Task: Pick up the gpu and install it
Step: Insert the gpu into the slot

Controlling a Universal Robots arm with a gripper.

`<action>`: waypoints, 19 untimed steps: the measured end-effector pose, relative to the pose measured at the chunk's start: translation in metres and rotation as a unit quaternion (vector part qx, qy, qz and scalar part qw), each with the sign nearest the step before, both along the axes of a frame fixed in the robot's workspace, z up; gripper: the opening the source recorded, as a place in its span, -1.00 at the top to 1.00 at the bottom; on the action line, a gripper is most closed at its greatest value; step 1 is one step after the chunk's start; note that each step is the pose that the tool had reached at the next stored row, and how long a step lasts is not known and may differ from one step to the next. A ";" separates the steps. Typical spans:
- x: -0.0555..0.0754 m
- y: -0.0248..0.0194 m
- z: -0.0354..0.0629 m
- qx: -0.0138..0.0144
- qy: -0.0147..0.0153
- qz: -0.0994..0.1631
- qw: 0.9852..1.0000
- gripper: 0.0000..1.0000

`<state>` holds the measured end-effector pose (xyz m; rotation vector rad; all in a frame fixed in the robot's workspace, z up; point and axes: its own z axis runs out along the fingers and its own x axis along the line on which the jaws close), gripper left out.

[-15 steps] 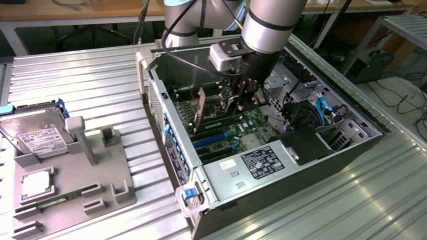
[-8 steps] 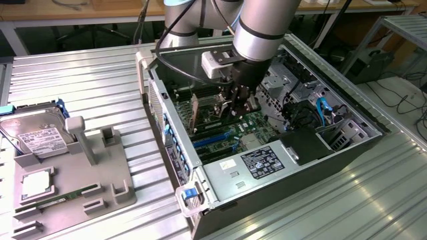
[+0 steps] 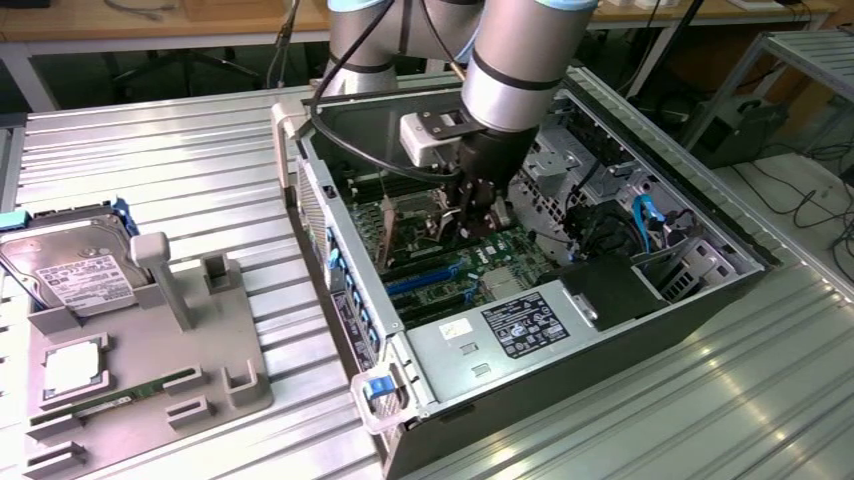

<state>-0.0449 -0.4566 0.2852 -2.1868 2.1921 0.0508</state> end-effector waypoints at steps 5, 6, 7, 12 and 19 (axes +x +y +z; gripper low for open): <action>-0.009 0.0000 -0.0020 0.003 -0.006 0.000 1.000 0.44; -0.010 0.0000 -0.0024 0.004 -0.008 0.000 1.000 0.44; -0.010 0.0000 -0.0041 0.004 -0.011 0.000 1.000 0.44; -0.011 -0.0013 -0.0110 0.004 -0.012 0.000 1.000 0.44; -0.012 -0.0036 -0.0194 0.000 -0.012 -0.001 1.000 0.44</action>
